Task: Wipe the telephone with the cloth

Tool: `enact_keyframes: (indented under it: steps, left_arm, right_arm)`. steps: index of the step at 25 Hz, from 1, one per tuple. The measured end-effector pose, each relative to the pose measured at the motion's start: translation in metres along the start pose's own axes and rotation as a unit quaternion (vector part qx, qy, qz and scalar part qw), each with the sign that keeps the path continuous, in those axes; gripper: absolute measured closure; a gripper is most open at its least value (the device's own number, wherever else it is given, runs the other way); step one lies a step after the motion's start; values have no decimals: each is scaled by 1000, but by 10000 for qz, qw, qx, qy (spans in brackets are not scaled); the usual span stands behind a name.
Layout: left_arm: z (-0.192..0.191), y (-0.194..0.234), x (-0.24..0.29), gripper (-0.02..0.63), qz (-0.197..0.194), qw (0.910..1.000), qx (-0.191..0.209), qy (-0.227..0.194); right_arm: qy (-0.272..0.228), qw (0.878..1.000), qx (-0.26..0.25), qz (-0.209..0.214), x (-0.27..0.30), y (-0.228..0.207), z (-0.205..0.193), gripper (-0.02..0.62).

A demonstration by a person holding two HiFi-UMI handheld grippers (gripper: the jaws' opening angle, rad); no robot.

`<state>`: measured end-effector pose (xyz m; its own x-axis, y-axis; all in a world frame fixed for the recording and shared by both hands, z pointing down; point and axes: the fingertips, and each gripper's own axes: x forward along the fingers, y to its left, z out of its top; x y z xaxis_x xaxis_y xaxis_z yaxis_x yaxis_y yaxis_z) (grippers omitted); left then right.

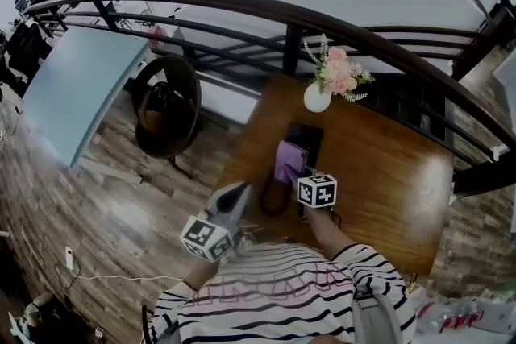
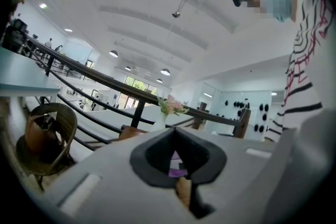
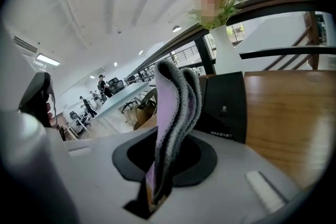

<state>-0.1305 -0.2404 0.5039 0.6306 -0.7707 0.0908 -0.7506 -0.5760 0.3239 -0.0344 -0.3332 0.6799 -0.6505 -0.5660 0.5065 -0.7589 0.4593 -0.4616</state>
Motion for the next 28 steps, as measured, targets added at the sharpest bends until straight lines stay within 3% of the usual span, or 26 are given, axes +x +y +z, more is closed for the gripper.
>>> enact_keyframes:
  steps: [3,10,28]
  left_arm:
    - [-1,6,-5,604,116,9999,-23,-8]
    - [-1,5,-7,604,58,10000,-27,37]
    - [-10,-32,40,604,-798,9965,-27,265]
  right_arm:
    - [153,9999,-37,61,15,4,-11,546]
    - [385,9990,-46,-220,16,-11,-28,545]
    - [74,9914,528,-1195,-64,-85,-42,545]
